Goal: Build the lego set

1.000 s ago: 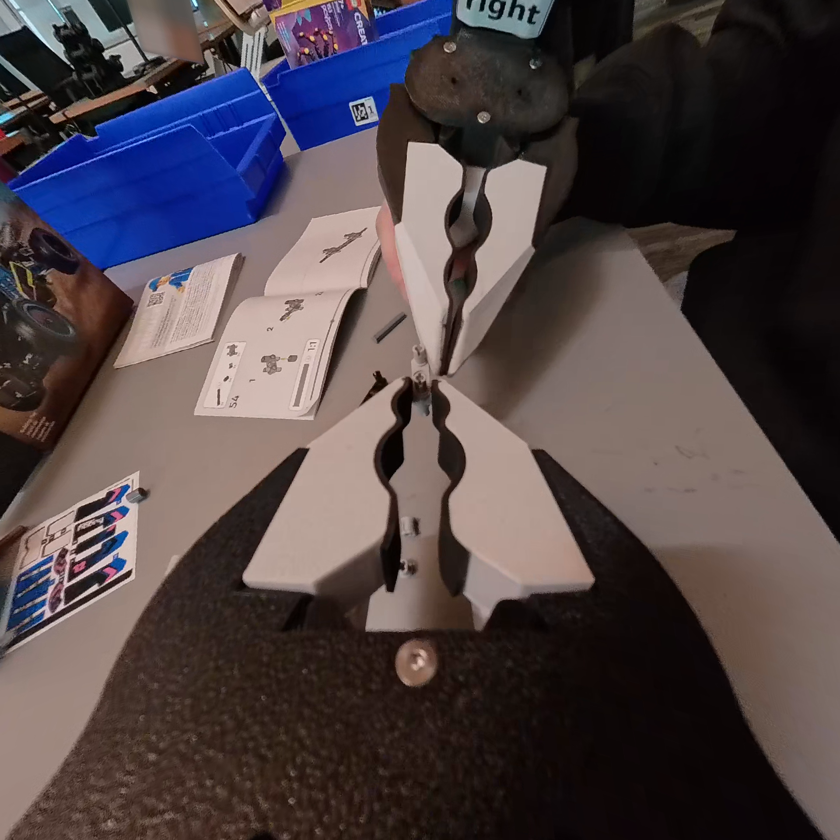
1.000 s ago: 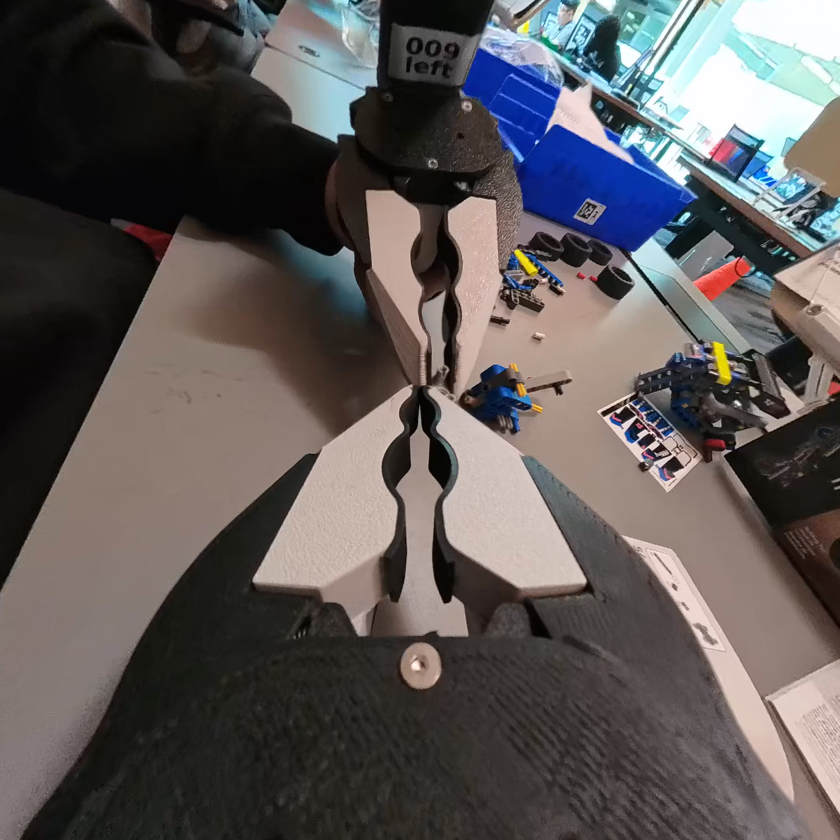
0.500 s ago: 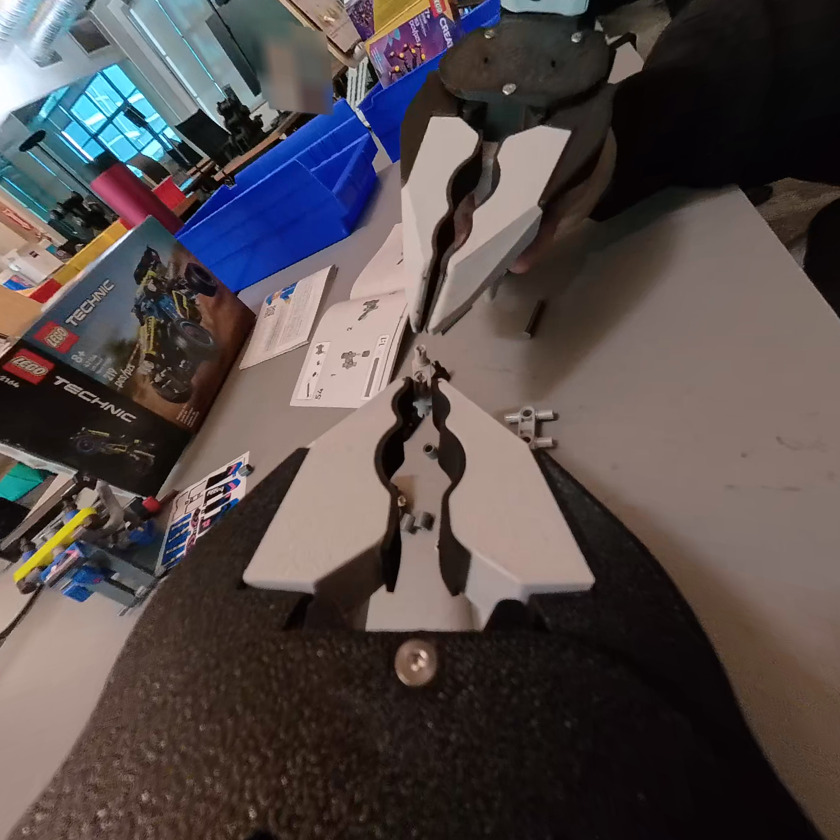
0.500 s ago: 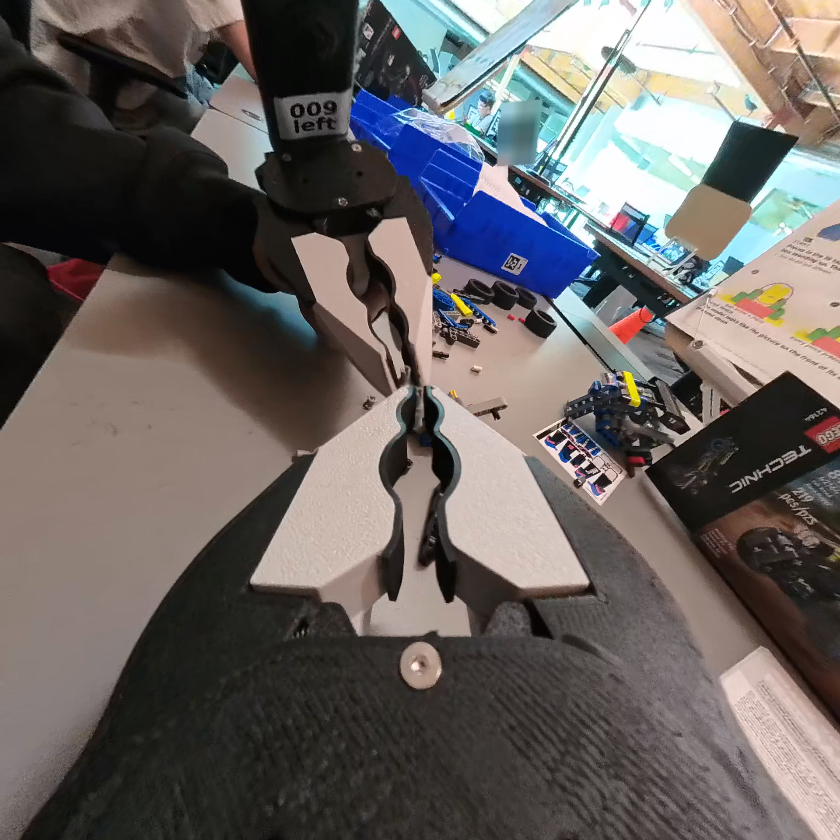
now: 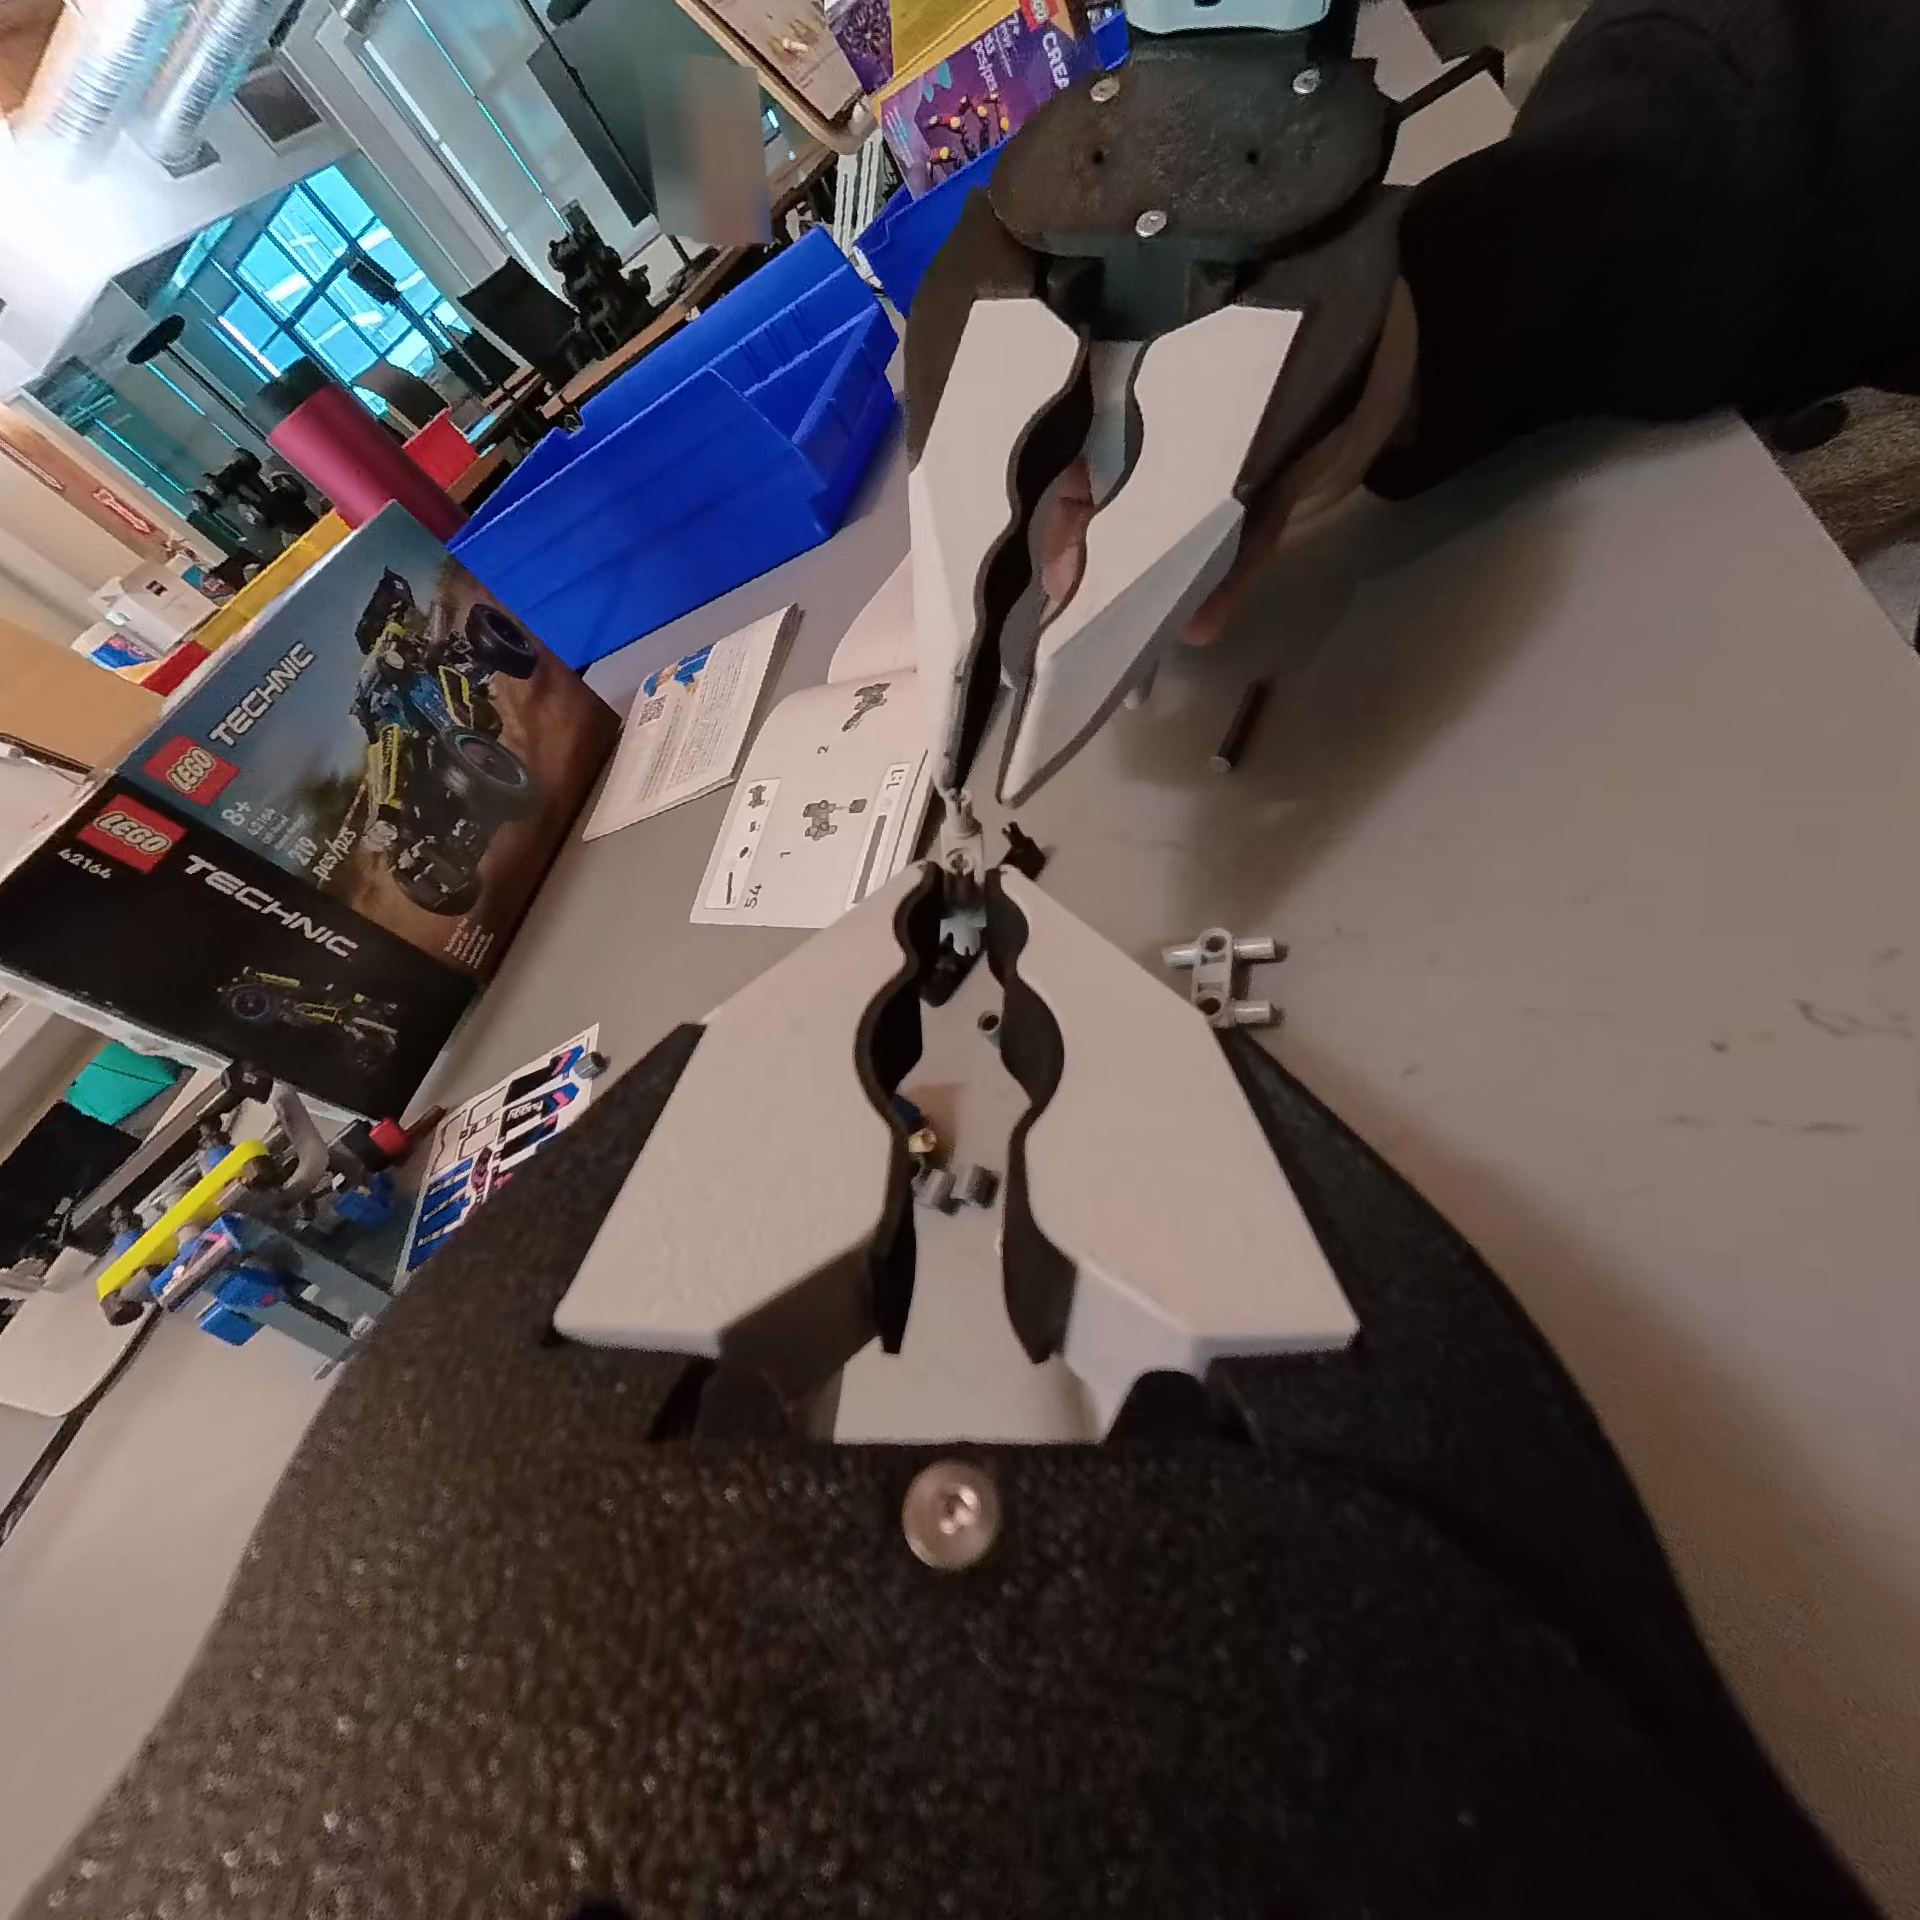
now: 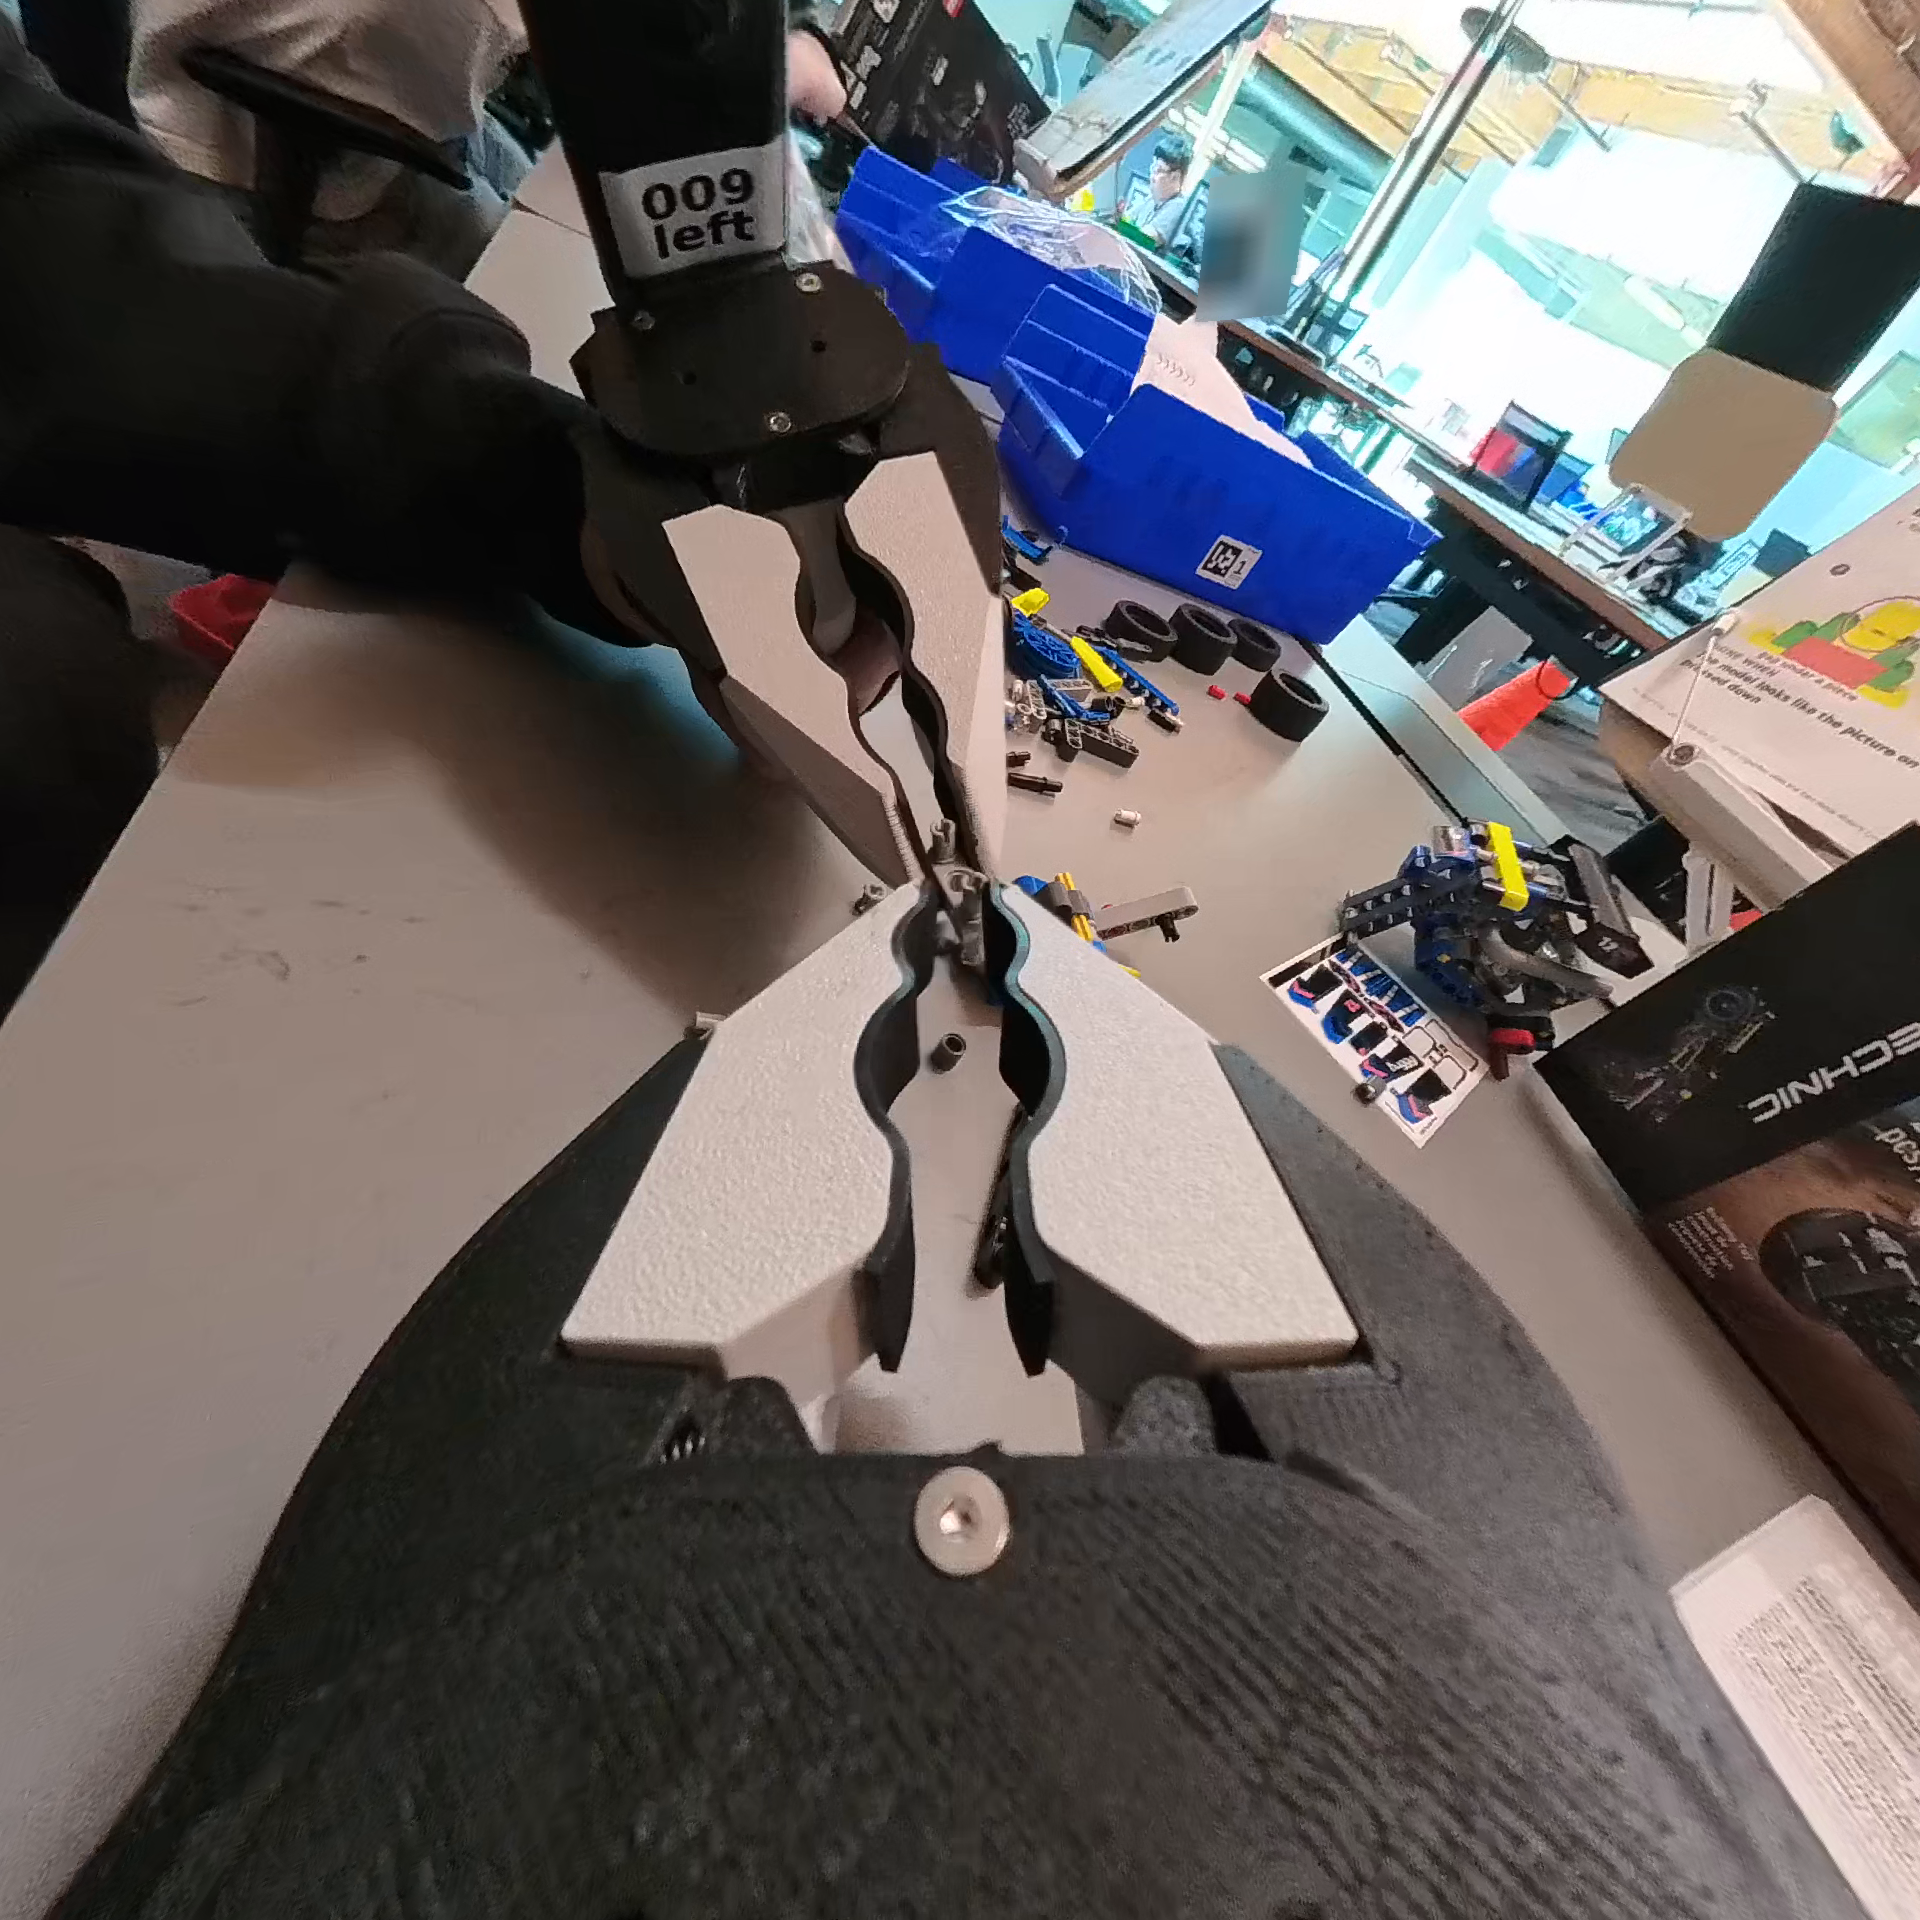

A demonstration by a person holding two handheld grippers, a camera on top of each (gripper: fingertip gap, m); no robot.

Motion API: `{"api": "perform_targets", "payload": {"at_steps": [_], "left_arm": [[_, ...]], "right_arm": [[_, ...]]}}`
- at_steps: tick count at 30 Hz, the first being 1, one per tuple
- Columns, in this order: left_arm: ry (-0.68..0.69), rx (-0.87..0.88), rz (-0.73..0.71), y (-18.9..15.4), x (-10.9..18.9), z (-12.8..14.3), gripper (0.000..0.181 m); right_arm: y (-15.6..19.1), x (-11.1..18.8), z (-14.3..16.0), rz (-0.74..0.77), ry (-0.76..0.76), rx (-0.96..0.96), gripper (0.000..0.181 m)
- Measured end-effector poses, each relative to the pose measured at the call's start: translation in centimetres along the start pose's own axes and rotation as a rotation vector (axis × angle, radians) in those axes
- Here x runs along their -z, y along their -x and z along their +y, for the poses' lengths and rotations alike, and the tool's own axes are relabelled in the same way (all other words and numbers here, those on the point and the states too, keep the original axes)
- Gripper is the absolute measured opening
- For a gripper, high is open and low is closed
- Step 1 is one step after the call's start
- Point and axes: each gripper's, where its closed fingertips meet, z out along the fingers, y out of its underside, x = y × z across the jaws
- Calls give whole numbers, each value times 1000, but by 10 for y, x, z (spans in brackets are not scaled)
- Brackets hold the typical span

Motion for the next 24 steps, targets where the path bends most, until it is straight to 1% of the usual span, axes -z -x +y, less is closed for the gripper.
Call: {"api": "perform_targets", "payload": {"at_steps": [5, 7, 9, 11, 13, 15, 20, 24], "left_arm": [[4, 3, -21, 4, 1, 1, 5], [13, 0, -30, 5, 1, 3, 5], [9, 0, -35, 6, 2, 2, 5], [4, -1, -37, 6, 2, 2, 5], [4, -3, -38, 6, 2, 2, 5], [6, -7, -36, 5, 2, 2, 5], [11, 6, -12, 2, 1, 2, 5], [-34, 70, 34, -3, 1, -10, 5]], "right_arm": [[-10, 0, 2, 75, 12, -5, 5], [-9, -1, 3, 66, 17, 8, 4], [-12, 1, 1, 93, 6, 10, 3], [-12, 3, 0, 123, -5, 44, 0], [-6, 4, 1, 102, 6, 70, 0], [-8, 2, 3, 99, 16, 49, 0], [-2, 4, 1, 24, -3, 18, 7], [-1, 4, -1, -22, -19, -22, 13]]}}
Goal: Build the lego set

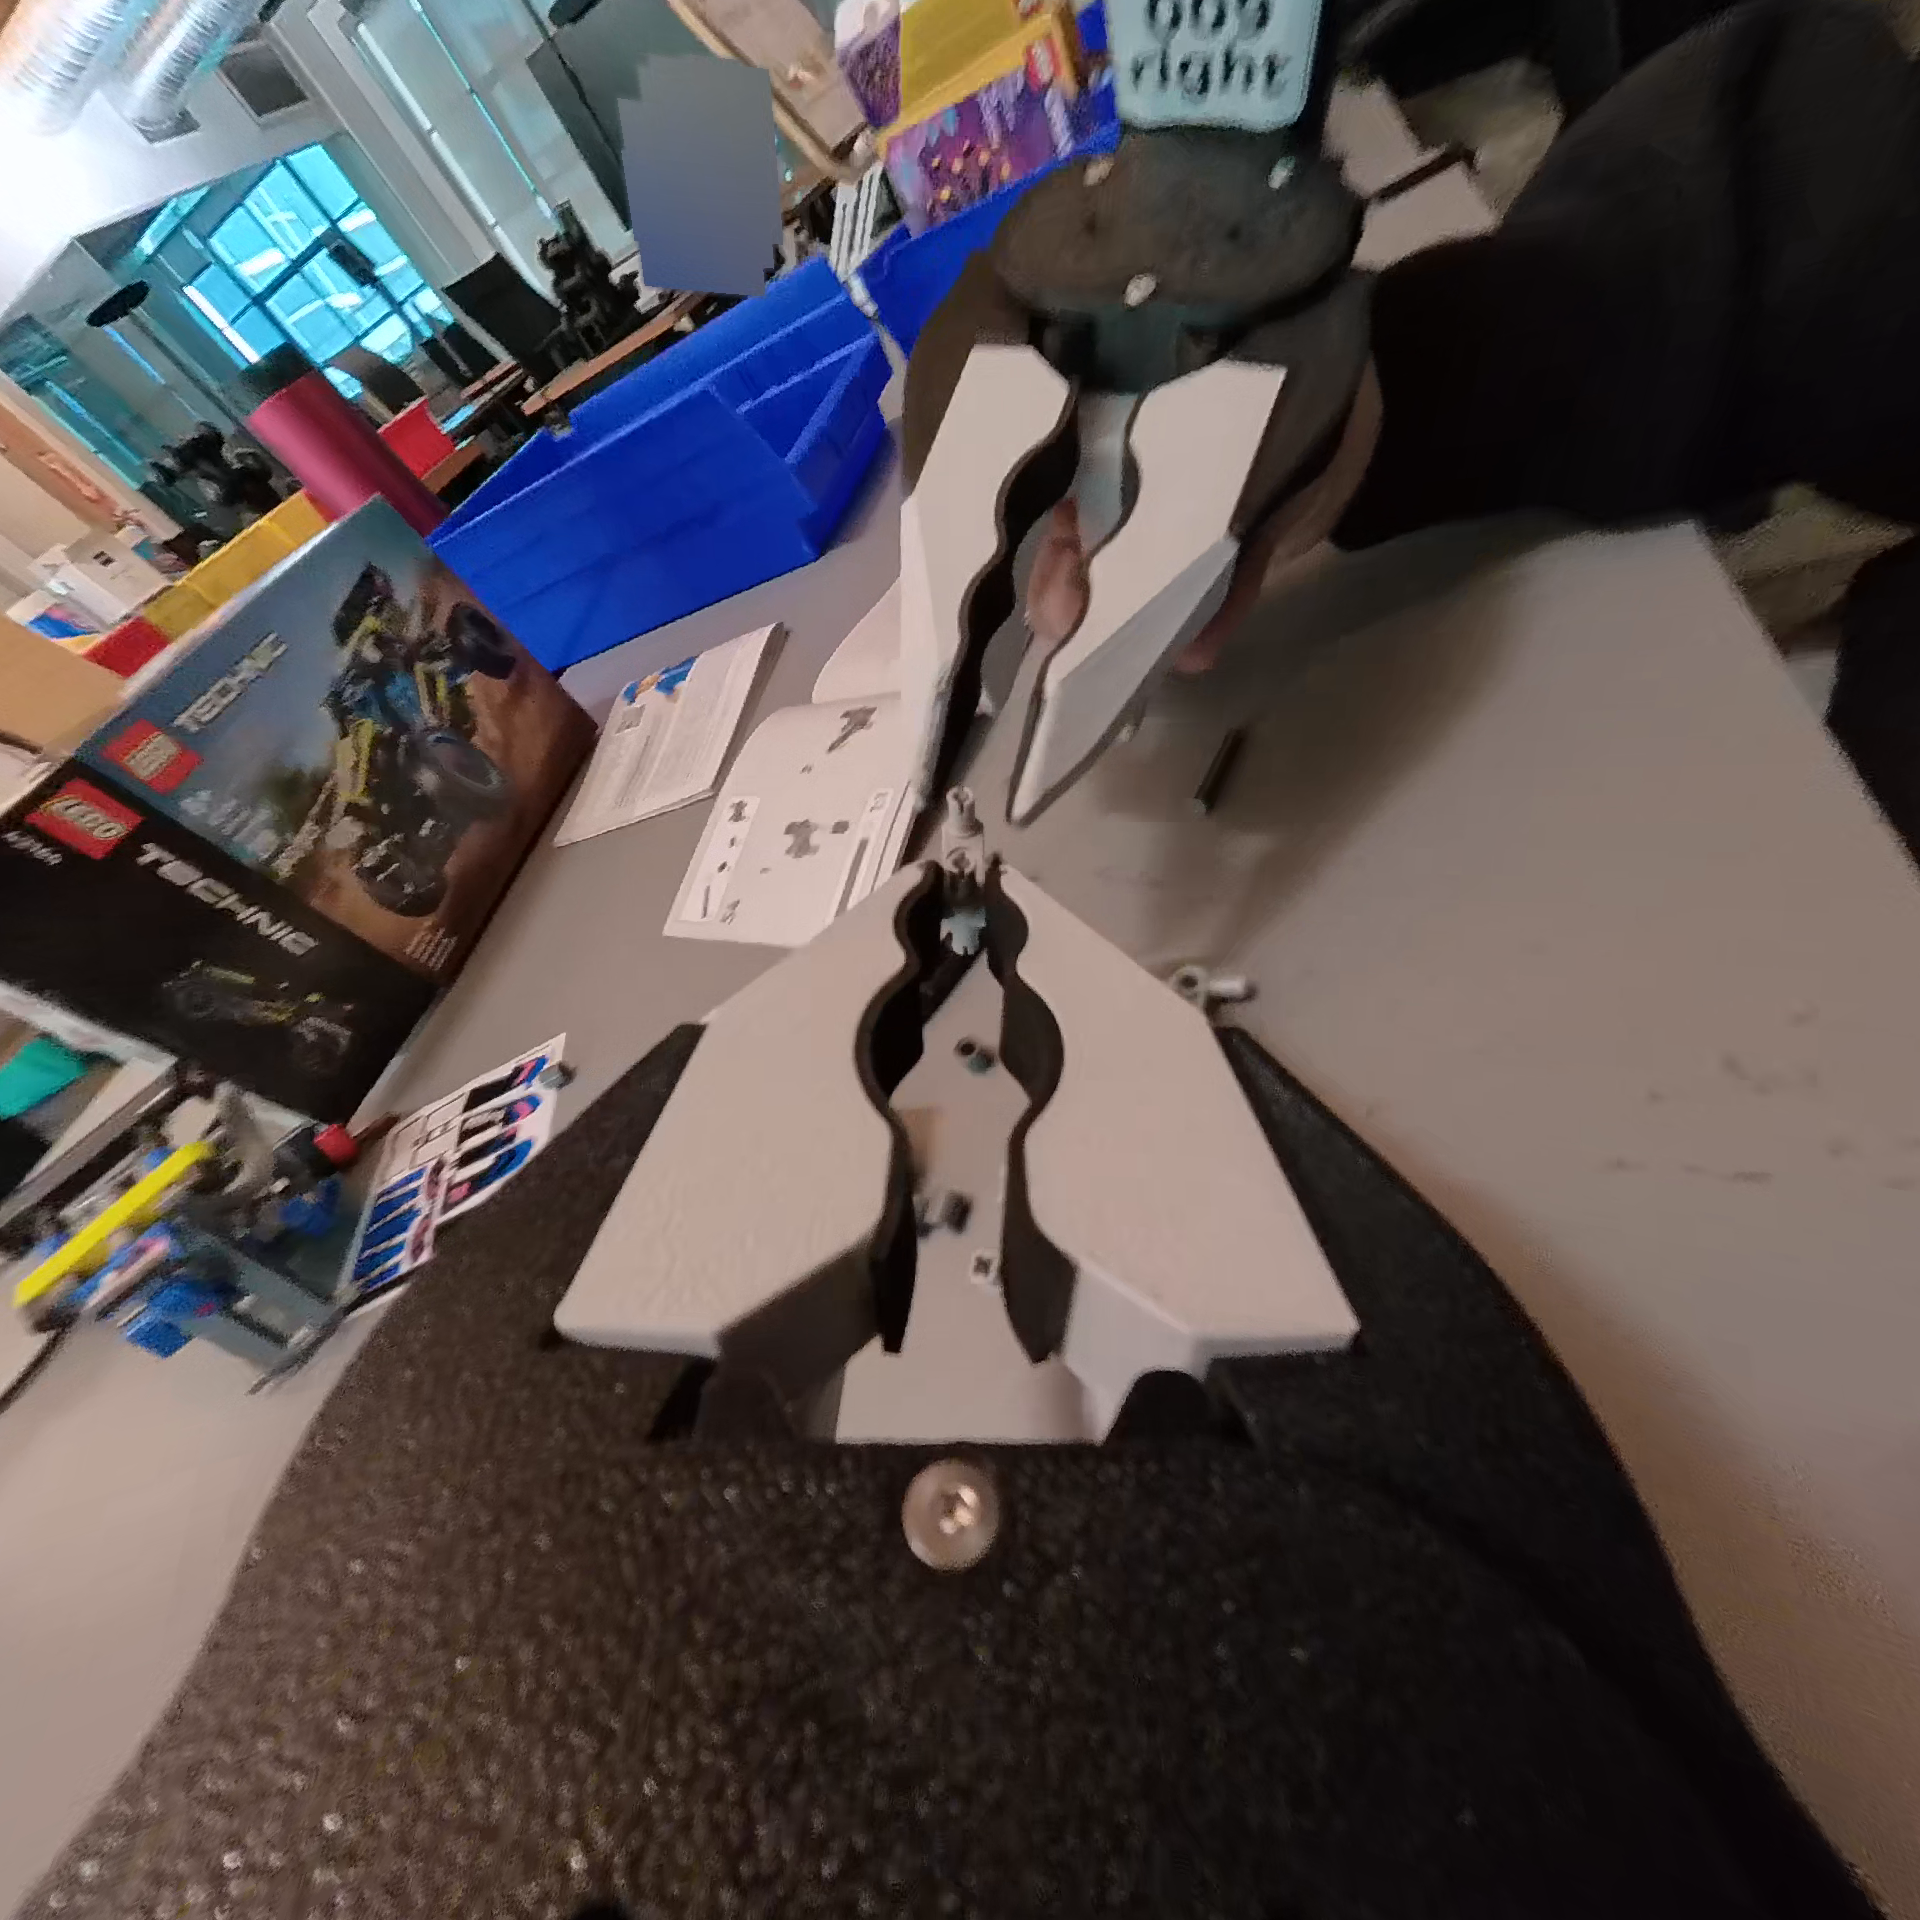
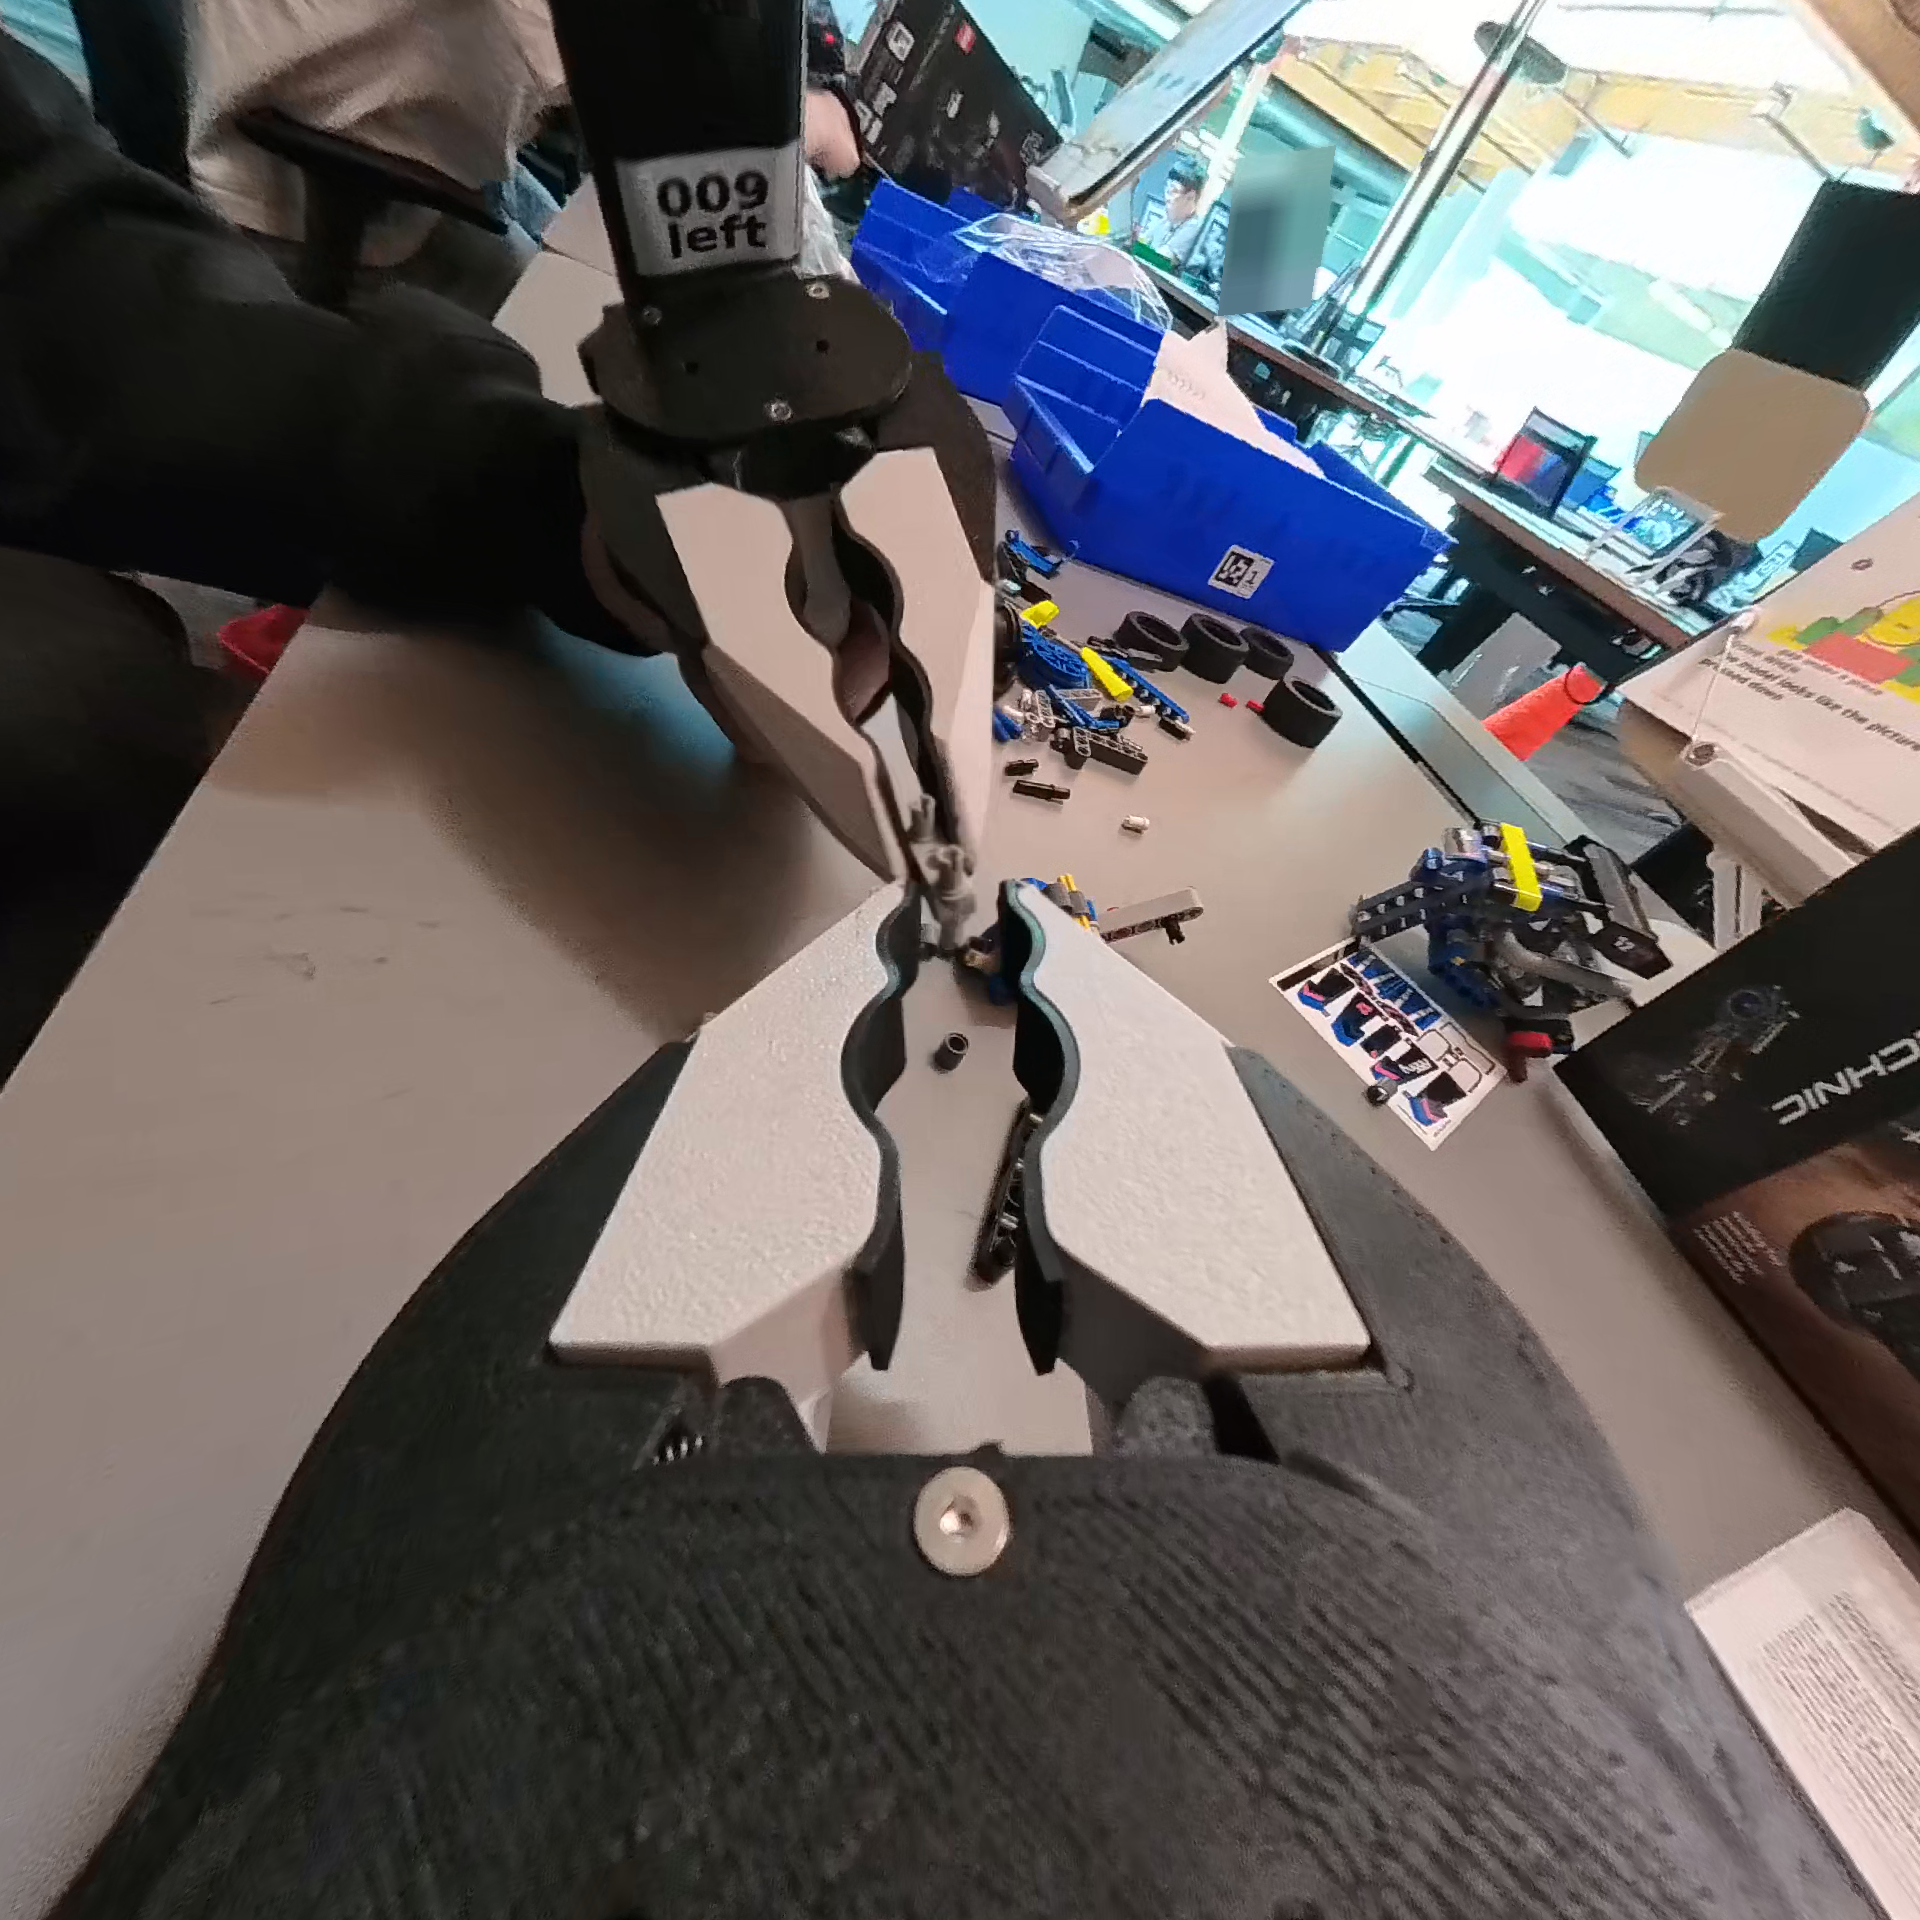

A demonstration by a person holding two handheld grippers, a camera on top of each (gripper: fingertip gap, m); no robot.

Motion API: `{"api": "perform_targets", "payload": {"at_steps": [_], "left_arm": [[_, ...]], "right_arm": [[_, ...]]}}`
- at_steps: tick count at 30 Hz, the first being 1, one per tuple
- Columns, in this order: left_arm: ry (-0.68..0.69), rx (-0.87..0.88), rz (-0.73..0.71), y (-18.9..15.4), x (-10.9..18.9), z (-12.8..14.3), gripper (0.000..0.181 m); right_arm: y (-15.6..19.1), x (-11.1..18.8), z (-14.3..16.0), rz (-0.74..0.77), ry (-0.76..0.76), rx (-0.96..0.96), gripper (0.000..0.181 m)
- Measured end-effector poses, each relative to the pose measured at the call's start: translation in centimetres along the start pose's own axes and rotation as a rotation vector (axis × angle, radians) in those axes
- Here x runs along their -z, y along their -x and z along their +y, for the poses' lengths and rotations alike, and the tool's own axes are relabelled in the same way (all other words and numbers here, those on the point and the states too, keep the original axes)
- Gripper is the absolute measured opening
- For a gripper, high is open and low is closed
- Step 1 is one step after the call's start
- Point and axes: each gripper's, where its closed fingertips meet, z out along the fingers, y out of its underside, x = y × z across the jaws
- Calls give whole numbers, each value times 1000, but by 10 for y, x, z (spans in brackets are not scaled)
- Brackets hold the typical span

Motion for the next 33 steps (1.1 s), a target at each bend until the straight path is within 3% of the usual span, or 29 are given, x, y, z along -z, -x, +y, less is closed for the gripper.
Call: {"api": "perform_targets", "payload": {"at_steps": [10, 15, 17, 21, 22, 23, 27, 33], "left_arm": [[87, 198, 92, -7, -4, 6, 5], [103, 198, 86, -7, -6, 7, 5], [123, 183, 77, -6, -6, 9, 5], [136, 188, 76, -7, -7, 10, 5], [146, 191, 64, -5, -8, 12, 5], [158, 197, 55, -3, -8, 15, 5], [170, 236, 43, 1, -7, 18, 5], [229, 269, 40, 4, -5, 29, 5]], "right_arm": [[3, 4, -3, -60, -24, -47, 5], [-3, 6, 0, -85, -11, -132, 10], [-3, 4, 2, -94, 0, -127, 0], [-1, -3, 3, -102, 16, -105, 0], [0, -5, 5, -107, 32, -99, 1], [1, -6, 7, -108, 51, -91, 14], [-5, -7, 10, -76, 70, -93, 3], [-8, -17, 19, -75, 129, -96, 2]]}}
